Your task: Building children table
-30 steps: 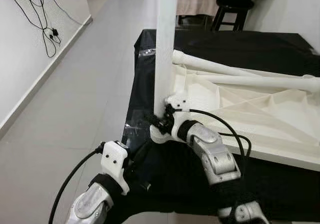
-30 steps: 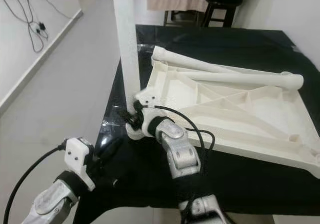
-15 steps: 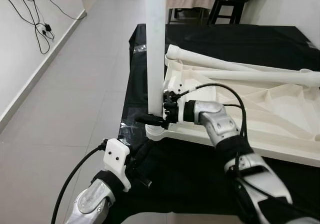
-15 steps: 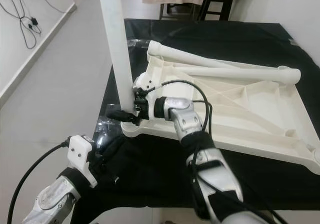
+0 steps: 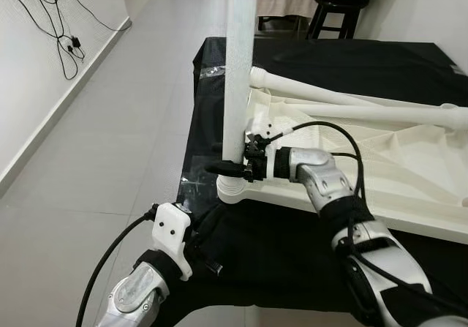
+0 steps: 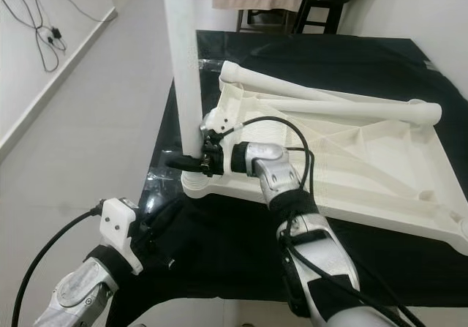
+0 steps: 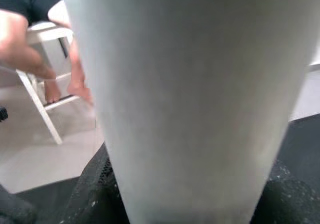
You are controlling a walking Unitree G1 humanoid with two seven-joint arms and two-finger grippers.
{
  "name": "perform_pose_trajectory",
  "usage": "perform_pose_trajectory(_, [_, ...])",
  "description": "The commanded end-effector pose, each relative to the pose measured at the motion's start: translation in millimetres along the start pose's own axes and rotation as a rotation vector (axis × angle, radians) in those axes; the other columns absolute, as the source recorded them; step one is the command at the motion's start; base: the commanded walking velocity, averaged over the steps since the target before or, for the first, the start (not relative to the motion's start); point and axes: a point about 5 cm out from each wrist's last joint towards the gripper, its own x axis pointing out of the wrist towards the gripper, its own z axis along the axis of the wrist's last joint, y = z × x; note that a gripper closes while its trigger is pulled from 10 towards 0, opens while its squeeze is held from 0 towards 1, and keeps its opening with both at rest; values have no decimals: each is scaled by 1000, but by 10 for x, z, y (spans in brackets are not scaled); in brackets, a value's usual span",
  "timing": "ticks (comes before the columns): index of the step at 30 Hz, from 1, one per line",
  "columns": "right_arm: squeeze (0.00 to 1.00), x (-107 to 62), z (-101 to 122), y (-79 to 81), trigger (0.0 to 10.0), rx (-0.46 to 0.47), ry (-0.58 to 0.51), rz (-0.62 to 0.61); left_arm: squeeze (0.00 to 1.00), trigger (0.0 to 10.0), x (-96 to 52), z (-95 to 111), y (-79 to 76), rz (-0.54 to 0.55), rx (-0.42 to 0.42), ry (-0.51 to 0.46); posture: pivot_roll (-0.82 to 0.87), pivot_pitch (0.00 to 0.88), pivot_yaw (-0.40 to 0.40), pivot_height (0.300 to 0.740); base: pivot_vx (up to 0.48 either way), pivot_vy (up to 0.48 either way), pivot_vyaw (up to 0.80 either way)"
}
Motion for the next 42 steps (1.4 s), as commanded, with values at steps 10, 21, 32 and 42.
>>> perform_pose_trajectory(10, [0,65,-458,708,0,60,106,-598,0,10000,-60,-4,0,-6,0,13,37,124,-47,740,0,0,0])
perform_pose_trajectory(21, [0,108,-401,558,10000,131,62,-590,0,10000,-44,-5,13,8,15,11,48,113,-50,740,0,0,0])
perform_pose_trajectory(32, [976,107,-161,292,10000,54,13,-291,0,10000,-17,-12,-1,-5,4,14,57,102,-48,740,0,0,0])
perform_pose_trajectory(42, [0,120,97,13,10000,-12,88,36,0,10000,-3,-26,-14,-4,4,16,72,90,-55,740,0,0,0])
